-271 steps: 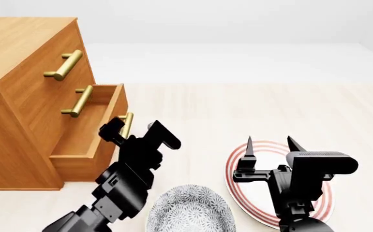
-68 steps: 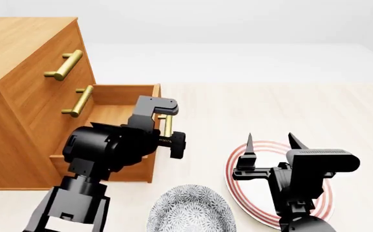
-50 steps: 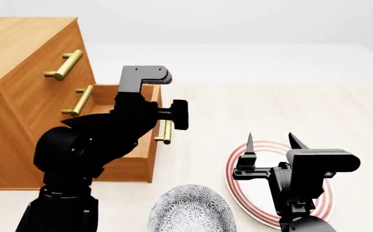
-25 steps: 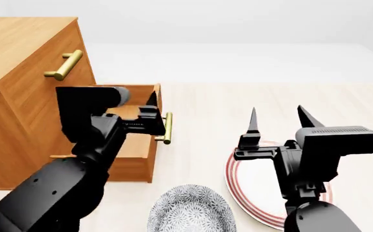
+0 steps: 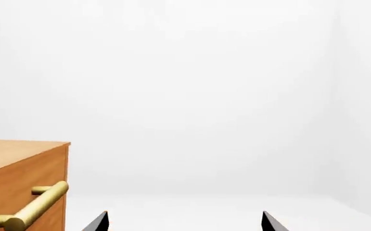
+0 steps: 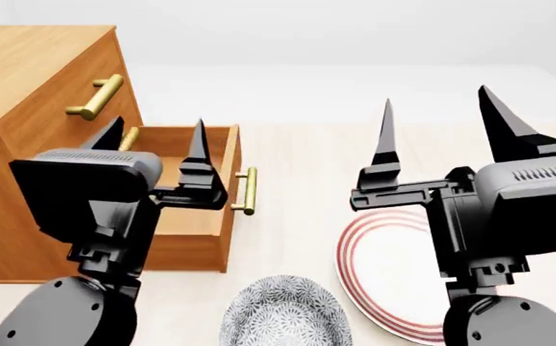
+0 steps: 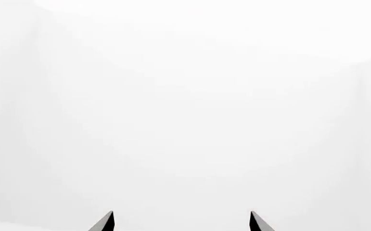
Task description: Open the bottom drawer of the cabinet.
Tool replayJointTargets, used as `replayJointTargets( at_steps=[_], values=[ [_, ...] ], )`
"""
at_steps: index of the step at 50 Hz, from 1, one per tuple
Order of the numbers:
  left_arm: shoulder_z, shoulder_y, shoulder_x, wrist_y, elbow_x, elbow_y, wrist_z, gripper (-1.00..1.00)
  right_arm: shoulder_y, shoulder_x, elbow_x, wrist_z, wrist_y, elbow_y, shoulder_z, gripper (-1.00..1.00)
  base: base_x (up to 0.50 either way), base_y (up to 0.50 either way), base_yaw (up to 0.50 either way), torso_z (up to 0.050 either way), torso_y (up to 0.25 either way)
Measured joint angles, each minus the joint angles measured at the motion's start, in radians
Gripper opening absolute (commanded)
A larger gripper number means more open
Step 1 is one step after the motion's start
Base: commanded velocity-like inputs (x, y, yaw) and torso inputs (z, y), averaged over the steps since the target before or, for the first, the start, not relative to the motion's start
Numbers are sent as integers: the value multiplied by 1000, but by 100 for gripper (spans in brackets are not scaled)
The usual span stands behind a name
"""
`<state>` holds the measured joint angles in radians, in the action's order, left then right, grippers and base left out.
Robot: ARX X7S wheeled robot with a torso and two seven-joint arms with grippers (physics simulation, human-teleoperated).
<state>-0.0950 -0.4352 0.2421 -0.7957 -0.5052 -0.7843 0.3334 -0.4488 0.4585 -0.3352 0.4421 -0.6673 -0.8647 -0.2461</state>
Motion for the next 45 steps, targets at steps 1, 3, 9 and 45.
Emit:
replayJointTargets(
  at_steps=[1, 3, 9, 45],
  values=[
    [-2, -3, 1, 0, 3, -4, 3, 100, -5, 2, 1, 1, -4, -7, -1, 100, 0, 0, 0, 0, 0],
    [-4, -14, 4, -5, 6, -14, 9, 100, -17, 5, 2, 3, -13, -19, -2, 100, 0, 0, 0, 0, 0],
    [-3, -67, 8, -45, -4, -52, 32, 100, -61, 11, -5, 7, -48, -55, -2, 100, 0, 0, 0, 0, 0],
    [50, -223, 33, -163, -114, -216, 126, 100, -347, 167, -244, 241, -131, -173, -88, 100, 0, 0, 0, 0, 0]
  ],
)
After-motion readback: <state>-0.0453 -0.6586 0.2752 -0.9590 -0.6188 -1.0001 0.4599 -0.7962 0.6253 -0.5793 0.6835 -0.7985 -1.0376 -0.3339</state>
